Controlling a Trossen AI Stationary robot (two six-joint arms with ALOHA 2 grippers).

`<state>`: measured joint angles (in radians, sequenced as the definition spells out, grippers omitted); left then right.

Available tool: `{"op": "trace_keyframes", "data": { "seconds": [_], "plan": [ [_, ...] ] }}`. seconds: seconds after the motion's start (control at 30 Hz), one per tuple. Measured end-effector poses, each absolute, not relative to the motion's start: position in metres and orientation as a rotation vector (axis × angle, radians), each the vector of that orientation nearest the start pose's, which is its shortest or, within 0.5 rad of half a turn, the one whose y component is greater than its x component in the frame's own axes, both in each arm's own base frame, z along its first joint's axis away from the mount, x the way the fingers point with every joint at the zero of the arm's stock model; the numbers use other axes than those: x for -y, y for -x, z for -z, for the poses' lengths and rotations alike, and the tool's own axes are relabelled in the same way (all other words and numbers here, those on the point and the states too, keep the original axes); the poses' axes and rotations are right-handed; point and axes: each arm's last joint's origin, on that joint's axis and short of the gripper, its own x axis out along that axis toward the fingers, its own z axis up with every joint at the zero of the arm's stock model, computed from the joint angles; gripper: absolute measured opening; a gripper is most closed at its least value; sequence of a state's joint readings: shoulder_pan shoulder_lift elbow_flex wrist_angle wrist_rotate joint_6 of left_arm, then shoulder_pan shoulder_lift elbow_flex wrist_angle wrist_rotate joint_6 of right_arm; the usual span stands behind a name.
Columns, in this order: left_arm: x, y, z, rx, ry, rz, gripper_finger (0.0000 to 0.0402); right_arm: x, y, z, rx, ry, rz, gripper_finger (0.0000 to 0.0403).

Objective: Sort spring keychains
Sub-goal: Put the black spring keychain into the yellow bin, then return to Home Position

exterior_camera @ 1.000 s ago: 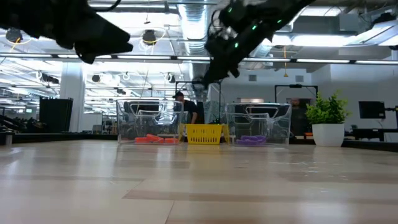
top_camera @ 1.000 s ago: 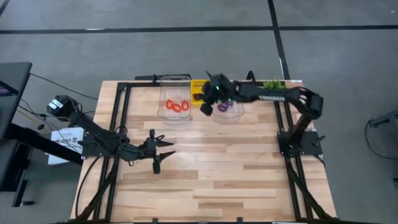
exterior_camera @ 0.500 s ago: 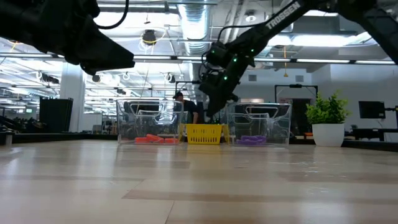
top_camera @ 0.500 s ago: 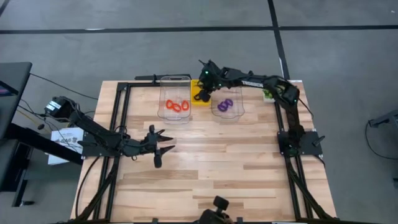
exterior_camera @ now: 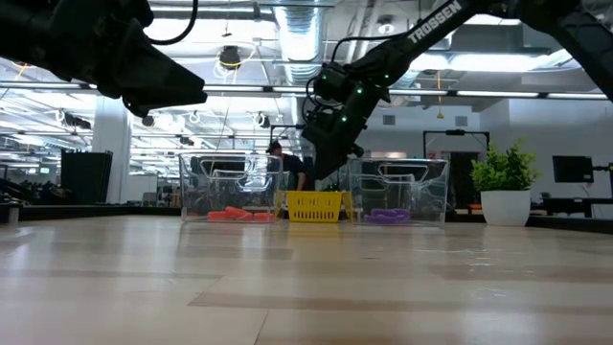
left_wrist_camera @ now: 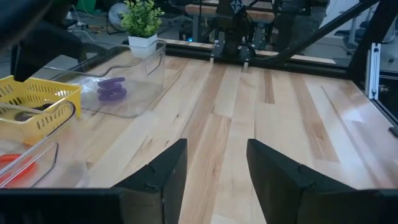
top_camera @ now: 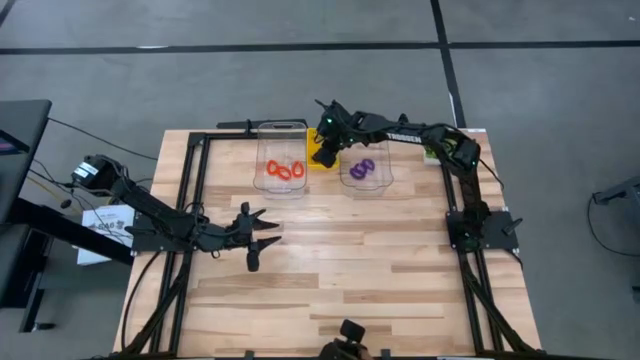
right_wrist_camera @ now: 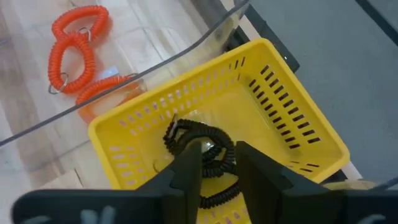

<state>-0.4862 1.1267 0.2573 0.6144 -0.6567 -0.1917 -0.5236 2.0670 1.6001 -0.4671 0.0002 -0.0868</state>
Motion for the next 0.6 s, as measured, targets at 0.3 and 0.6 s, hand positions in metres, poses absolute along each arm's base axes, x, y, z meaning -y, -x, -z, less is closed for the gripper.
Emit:
{"op": "trace_keyframes", "data": {
  "seconds": [0.3,0.6],
  "plan": [
    [0.077,-0.184,-0.171,-0.198,0.044,-0.189,0.0164,0.219,-0.385,-0.22,-0.904,-0.143,0.439,0.0138],
    [0.075,-0.182,-0.175,-0.181,-0.006,-0.215,0.0164,0.18,-0.378,-0.277,-0.799,-0.078,0.383,0.0133]
  ]
}}
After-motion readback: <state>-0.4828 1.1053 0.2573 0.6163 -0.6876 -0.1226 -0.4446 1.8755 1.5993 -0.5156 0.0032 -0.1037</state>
